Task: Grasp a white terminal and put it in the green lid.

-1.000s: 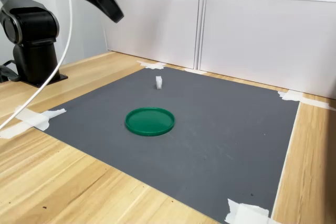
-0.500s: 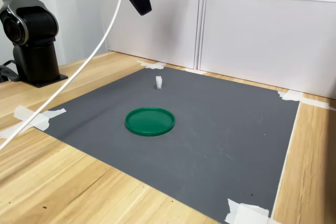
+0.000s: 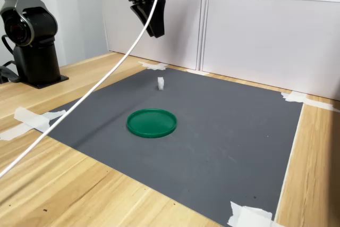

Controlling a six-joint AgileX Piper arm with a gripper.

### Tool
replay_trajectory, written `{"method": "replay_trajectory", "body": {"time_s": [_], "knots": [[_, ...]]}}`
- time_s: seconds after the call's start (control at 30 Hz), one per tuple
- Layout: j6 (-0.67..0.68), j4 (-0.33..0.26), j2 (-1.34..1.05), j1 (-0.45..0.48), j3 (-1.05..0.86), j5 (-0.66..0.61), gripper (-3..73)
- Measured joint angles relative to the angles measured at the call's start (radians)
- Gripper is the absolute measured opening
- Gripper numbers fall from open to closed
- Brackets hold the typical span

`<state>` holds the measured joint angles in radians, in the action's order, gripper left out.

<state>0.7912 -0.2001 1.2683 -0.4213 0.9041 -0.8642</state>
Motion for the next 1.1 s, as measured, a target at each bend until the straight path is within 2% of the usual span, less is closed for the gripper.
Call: {"method": "replay_trajectory", "body": {"time_s": [0.1,0.17,0.23,0.43,0.6,1.1], "knots": [[0.0,0.004,0.02,-0.006,0.001,0.041,58.4],[0.0,0.015,0.033,-0.006,0.002,0.048,66.1],[0.0,0.02,0.049,-0.006,0.002,0.047,69.7],[-0.017,0.042,0.123,-0.006,0.002,-0.018,71.6],[-0.049,0.087,0.172,-0.006,0.002,-0.004,71.6],[-0.059,0.089,0.235,-0.006,0.003,0.049,71.6]]}}
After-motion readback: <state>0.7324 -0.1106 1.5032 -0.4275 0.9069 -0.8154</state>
